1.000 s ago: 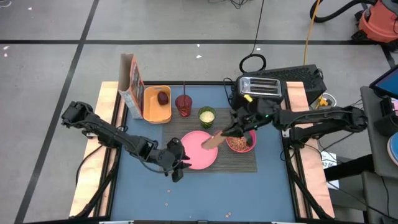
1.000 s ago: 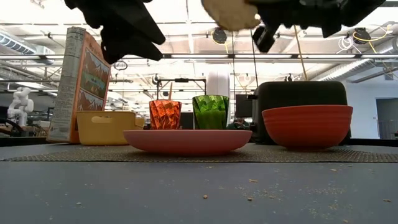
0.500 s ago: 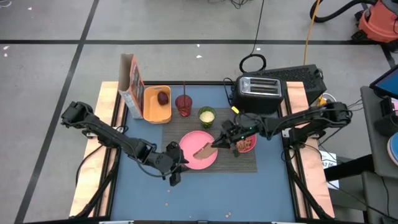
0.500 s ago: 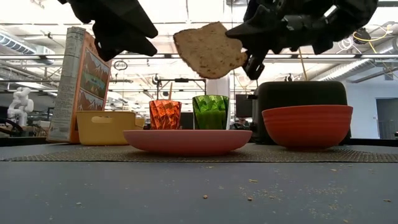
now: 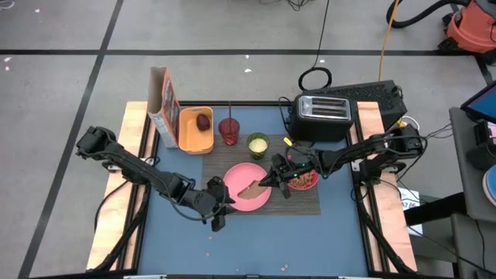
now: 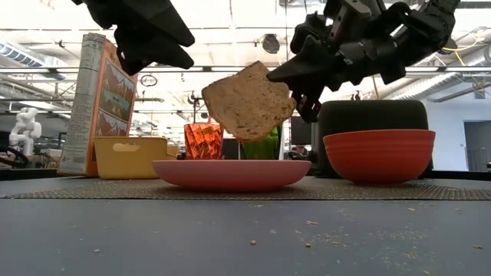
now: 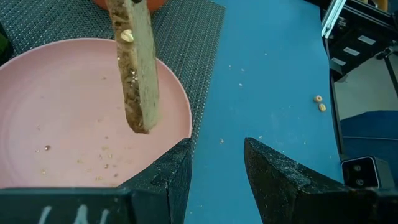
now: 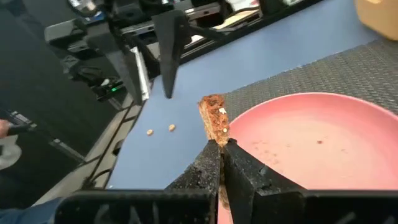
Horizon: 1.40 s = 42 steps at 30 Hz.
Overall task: Arrange a breakfast setting
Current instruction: Put the toasted bread on the pink plate
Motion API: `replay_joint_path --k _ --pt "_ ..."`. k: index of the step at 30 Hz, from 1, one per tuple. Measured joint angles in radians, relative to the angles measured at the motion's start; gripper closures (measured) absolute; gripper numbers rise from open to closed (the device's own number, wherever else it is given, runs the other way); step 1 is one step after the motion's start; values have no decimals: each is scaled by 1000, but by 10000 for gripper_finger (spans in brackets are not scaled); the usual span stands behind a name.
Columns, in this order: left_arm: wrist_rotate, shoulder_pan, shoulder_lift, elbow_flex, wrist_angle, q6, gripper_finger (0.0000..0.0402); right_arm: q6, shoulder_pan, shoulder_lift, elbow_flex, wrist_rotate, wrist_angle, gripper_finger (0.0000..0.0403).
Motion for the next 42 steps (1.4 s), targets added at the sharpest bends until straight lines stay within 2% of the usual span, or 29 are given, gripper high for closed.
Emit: replay_joint_path --k 15,20,26,30,42 --pt "0 0 0 0 1 2 250 -7 0 1 0 15 -42 393" --pt "0 0 0 0 1 2 250 -8 10 10 0 69 -44 393" --pt "0 0 0 0 4 9 250 -21 25 10 0 69 -30 393" --pt "-1 0 0 0 4 22 250 -34 32 9 0 121 -47 392" --pt "-1 0 0 0 5 23 250 -6 35 9 0 114 -53 392"
